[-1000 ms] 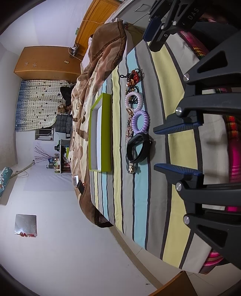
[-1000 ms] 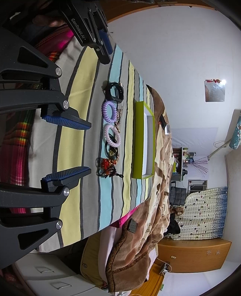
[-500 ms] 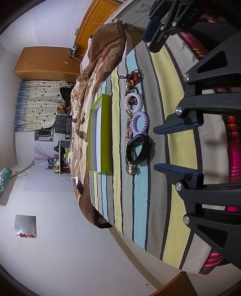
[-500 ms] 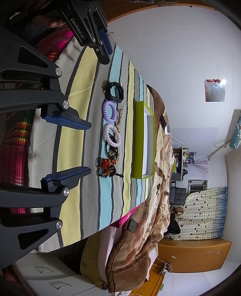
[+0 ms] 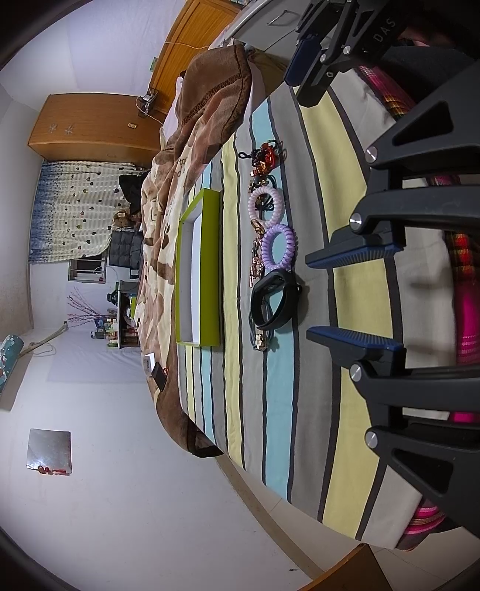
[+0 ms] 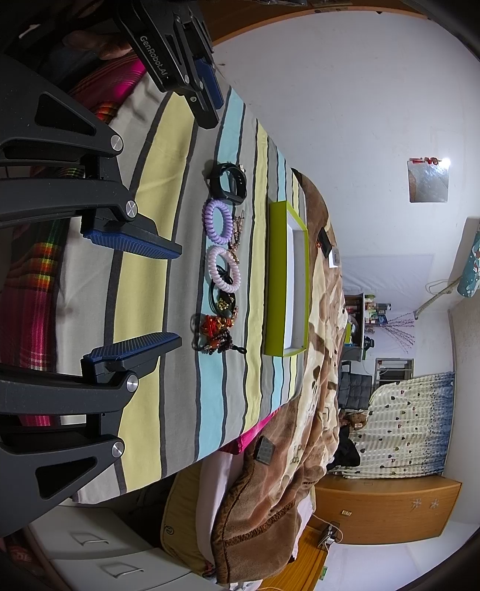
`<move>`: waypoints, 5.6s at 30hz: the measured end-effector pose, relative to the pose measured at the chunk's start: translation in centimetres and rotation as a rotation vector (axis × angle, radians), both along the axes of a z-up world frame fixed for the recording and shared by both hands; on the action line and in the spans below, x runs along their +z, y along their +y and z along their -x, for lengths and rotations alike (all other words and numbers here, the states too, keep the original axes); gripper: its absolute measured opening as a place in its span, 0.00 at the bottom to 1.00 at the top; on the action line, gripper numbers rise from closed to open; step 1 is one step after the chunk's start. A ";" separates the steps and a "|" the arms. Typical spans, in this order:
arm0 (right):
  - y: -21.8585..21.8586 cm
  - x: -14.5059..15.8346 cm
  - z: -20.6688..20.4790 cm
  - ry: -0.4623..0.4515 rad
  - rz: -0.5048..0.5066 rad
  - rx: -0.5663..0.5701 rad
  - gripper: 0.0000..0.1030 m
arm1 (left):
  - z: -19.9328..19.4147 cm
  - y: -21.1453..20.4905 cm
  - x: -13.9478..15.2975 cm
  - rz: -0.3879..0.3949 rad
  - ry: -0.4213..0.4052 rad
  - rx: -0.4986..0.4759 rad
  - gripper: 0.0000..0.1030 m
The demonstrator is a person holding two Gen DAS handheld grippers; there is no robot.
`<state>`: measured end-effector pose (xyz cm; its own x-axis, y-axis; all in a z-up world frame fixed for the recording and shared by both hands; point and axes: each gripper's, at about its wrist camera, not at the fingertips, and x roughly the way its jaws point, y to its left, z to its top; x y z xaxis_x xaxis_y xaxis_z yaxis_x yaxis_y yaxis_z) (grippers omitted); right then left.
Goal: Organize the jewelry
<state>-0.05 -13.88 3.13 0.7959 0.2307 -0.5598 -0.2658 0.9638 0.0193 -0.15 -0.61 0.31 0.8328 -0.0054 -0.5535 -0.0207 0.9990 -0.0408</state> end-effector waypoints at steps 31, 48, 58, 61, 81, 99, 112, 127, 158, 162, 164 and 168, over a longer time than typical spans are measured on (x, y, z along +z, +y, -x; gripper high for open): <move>-0.1 -0.8 -0.7 0.017 0.004 0.001 0.41 | -1.1 0.4 -0.7 0.012 0.043 0.000 0.38; -1.8 -0.9 -6.8 0.087 -0.013 -0.047 0.41 | -7.5 2.4 -1.7 0.062 0.168 0.035 0.39; -3.0 -2.2 -11.5 0.198 -0.061 -0.073 0.41 | -10.1 3.1 -2.1 0.085 0.219 0.045 0.39; -3.0 -2.7 -12.5 0.234 -0.072 -0.068 0.41 | -10.9 3.1 -2.4 0.091 0.238 0.047 0.39; -4.6 -2.8 -13.7 0.292 -0.178 -0.062 0.08 | -11.8 3.2 -3.0 0.057 0.265 0.048 0.12; -3.9 0.4 -12.6 0.215 -0.202 -0.003 0.08 | -10.7 3.4 0.0 0.094 0.199 -0.026 0.08; 0.0 3.4 -19.4 0.143 -0.143 0.088 0.08 | -18.4 2.4 3.5 0.023 0.140 -0.086 0.08; 3.0 1.5 -31.8 0.191 -0.126 0.096 0.08 | -30.6 2.3 2.6 0.021 0.191 -0.097 0.08; 5.2 -1.2 -37.4 0.263 -0.126 0.129 0.23 | -36.6 2.8 -0.2 0.055 0.260 -0.060 0.23; 4.5 0.1 -35.3 0.234 -0.126 0.121 0.23 | -34.6 2.9 1.1 0.060 0.220 -0.074 0.23; 4.2 0.7 -33.9 0.217 -0.129 0.114 0.23 | -33.4 2.8 1.7 0.059 0.200 -0.079 0.23; 3.7 1.7 -31.0 0.188 -0.123 0.109 0.24 | -30.2 2.7 2.9 0.053 0.160 -0.087 0.23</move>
